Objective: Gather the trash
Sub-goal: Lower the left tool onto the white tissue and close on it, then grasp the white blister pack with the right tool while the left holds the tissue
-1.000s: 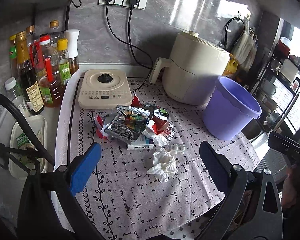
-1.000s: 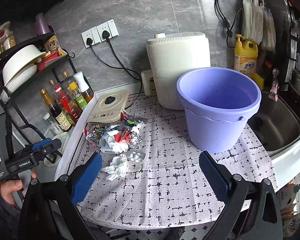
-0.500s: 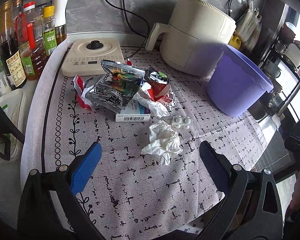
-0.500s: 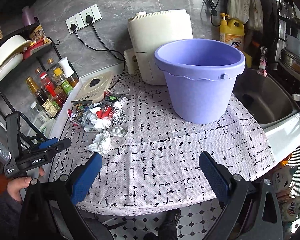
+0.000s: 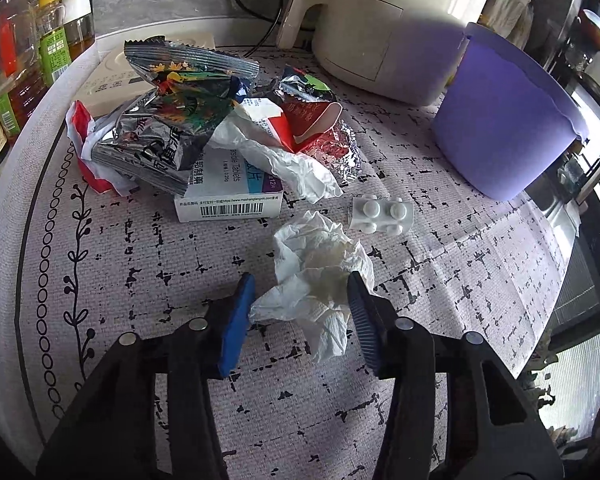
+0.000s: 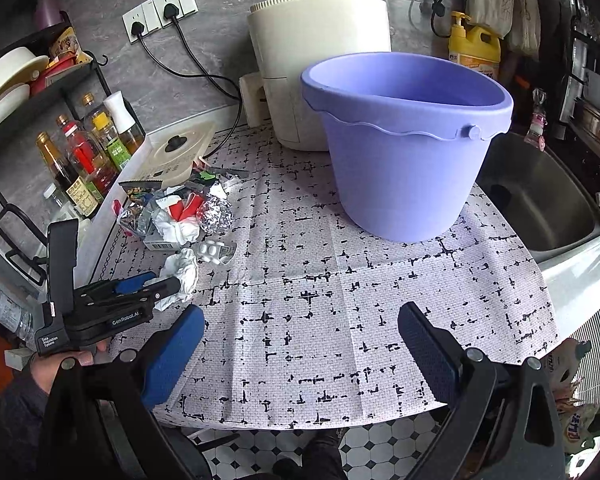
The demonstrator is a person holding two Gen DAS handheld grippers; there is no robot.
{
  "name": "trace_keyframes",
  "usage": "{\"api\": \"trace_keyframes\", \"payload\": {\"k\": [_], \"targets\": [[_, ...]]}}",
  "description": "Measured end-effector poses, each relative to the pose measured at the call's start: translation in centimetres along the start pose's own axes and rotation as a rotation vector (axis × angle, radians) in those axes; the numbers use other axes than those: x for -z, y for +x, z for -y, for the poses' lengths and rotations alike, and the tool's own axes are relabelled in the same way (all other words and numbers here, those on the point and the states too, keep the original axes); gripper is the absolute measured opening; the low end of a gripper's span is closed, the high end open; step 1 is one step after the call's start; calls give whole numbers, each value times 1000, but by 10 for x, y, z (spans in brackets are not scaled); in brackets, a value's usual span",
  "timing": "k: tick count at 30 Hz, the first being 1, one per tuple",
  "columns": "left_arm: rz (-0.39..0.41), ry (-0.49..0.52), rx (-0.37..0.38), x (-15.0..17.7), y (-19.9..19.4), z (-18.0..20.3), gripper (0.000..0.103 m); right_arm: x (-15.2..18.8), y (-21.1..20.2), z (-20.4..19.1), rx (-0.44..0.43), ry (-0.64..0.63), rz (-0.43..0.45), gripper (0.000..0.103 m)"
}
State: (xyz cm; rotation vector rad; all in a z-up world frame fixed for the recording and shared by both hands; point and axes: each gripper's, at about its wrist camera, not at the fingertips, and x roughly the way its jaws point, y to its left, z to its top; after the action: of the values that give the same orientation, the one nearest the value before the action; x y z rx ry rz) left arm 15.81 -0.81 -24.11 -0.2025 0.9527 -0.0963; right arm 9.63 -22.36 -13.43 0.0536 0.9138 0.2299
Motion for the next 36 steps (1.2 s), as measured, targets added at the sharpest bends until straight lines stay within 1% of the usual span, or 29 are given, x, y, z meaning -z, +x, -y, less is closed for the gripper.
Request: {"api": "trace_keyframes", "payload": {"k": [1,2,4,9,11,13,15,19,21,26,28,30,31,32,33,36], "targets": [[-7,2,-1,-1,1,0,17,-2,3,-2,-9,-9,-5,95],[-19,-11,9,-2,2,-3,9,-4,6,-5,-20,-21,-7,95],[-12,-47,16,-2,-3,-10,6,-9,13,-12,-36,-58,-7,95],[3,-95,-26,7,-24,-29,6,-22,39,-28,-93,-119,-35,90],[13,-119,-47,11,-34,-38,6,-27,51,-36,-121,-146,-52,86],[31,-145,-71,14,-45,-48,6,-31,63,-45,-153,-169,-73,79],[43,-175,-92,17,-53,-57,6,-36,76,-55,-183,-192,-96,76],[52,-216,-132,24,-67,-78,6,-43,98,-73,-200,-250,-119,69],[52,-235,-152,28,-70,-84,6,-47,108,-76,-216,-251,-129,67],[35,-259,-192,31,-75,-90,6,-55,131,-80,-217,-253,-141,67],[28,-250,-206,30,-76,-88,6,-55,140,-80,-221,-252,-146,71],[30,-242,-218,26,-79,-86,6,-55,148,-79,-227,-248,-154,72],[34,-239,-221,23,-82,-85,6,-55,153,-79,-235,-246,-162,69],[40,-236,-222,20,-85,-83,6,-54,159,-80,-243,-247,-178,64],[47,-229,-224,16,-88,-81,6,-53,164,-81,-252,-247,-203,42],[74,-199,-227,1,-98,-75,6,-55,161,-81,-293,-230,-205,40]]}}
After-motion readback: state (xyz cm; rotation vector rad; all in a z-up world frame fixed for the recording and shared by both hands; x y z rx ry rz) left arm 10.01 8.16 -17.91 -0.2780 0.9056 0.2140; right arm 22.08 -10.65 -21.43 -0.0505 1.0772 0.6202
